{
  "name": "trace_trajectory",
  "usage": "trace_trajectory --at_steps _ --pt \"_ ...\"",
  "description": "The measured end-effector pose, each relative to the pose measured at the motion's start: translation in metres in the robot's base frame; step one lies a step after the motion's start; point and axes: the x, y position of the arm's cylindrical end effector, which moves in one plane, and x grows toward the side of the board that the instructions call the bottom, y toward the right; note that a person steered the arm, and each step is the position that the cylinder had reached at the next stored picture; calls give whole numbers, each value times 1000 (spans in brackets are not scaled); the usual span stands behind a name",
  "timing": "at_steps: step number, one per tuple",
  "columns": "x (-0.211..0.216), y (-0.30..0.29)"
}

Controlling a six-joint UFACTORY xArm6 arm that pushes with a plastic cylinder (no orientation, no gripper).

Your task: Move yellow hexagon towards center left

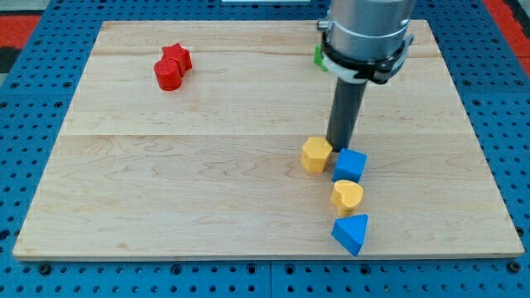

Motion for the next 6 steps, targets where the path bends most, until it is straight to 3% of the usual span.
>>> trace_trajectory --at_steps 2,4,6 --pt "23 -77" --pt "69 -59" --pt "59 -169"
